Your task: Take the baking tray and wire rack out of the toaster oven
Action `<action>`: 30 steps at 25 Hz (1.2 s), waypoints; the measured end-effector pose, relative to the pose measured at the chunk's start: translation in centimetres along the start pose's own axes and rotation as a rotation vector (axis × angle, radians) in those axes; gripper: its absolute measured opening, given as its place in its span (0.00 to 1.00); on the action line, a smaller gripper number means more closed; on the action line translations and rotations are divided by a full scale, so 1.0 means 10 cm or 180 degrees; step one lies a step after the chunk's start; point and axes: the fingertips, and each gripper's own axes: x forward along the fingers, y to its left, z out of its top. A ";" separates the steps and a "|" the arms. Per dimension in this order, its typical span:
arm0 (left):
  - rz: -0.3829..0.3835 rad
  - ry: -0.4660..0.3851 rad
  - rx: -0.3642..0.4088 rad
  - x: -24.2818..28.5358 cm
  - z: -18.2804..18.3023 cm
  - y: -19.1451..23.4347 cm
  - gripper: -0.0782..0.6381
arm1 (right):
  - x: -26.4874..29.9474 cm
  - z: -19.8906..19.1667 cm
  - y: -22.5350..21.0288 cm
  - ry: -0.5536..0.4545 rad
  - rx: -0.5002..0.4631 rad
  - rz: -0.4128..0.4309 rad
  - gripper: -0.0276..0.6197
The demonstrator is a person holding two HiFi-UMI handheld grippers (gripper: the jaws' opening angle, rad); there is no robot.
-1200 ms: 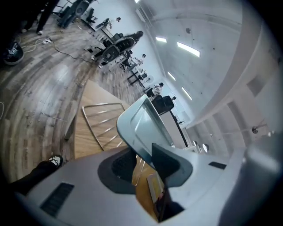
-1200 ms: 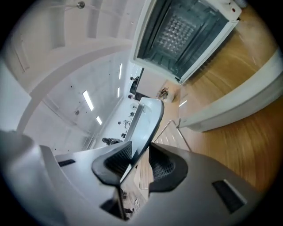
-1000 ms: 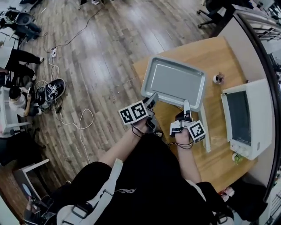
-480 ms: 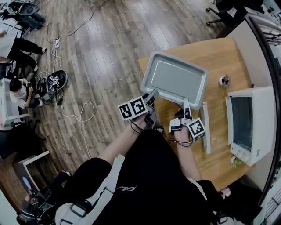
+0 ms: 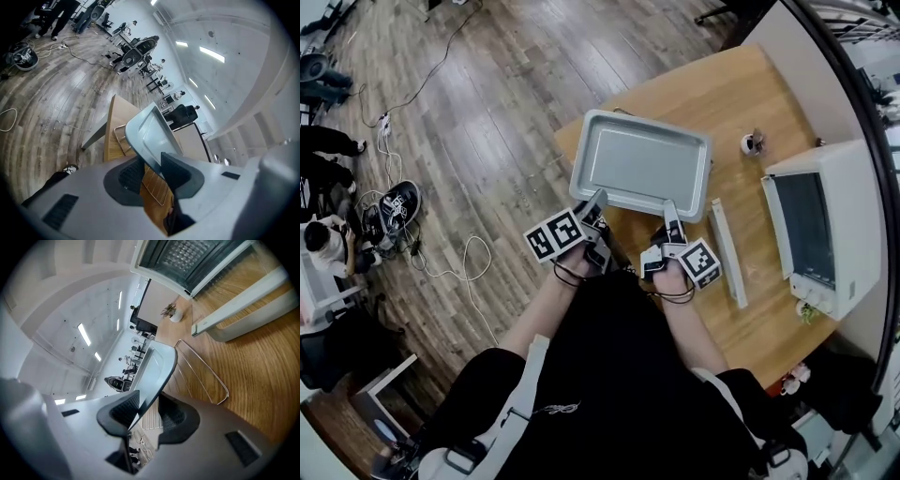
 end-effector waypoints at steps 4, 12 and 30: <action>0.0043 0.0133 0.0004 0.09 -0.04 0.04 0.27 | -0.03 0.00 -0.10 -0.0049 0.0082 -0.0152 0.25; 0.0069 0.0358 0.0059 0.32 -0.06 0.03 0.27 | -0.03 0.03 -0.25 -0.0136 0.0238 -0.0436 0.28; 0.0685 0.0573 -0.0191 0.47 -0.10 0.34 0.46 | 0.00 -0.27 -0.40 0.0441 0.0720 -0.0883 0.58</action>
